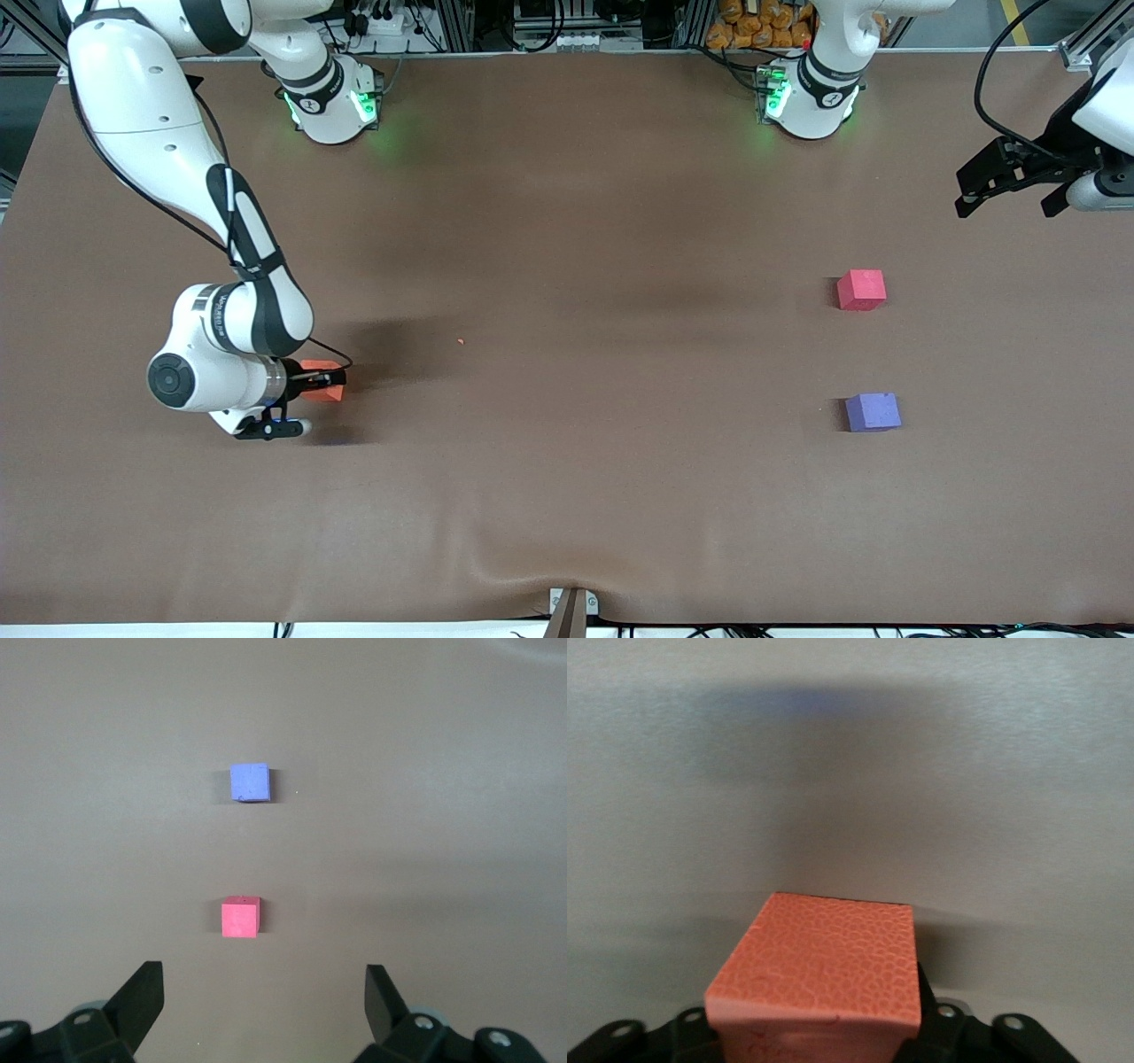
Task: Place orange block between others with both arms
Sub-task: 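Lift the orange cube and carry it toward the table's middle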
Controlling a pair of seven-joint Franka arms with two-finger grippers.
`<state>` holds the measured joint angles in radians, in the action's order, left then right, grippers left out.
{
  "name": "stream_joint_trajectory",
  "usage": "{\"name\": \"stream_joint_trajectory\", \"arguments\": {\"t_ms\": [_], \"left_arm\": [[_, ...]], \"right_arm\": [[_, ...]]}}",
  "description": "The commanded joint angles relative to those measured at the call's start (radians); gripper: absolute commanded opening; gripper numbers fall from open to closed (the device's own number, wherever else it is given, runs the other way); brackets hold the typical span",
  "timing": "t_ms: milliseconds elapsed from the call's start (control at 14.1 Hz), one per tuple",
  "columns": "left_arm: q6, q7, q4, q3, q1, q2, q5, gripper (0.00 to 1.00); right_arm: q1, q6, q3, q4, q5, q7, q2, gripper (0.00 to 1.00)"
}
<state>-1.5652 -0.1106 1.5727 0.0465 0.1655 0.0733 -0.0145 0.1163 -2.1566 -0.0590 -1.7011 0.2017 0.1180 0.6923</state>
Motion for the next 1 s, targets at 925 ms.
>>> {"name": "stream_joint_trajectory", "arguments": {"t_ms": [925], "left_arm": [[-0.004, 0.012, -0.007, -0.005, -0.009, 0.005, 0.013, 1.0]], "right_arm": [[0.017, 0.329, 0.14, 0.194, 0.018, 0.281, -0.198, 0.0]]}}
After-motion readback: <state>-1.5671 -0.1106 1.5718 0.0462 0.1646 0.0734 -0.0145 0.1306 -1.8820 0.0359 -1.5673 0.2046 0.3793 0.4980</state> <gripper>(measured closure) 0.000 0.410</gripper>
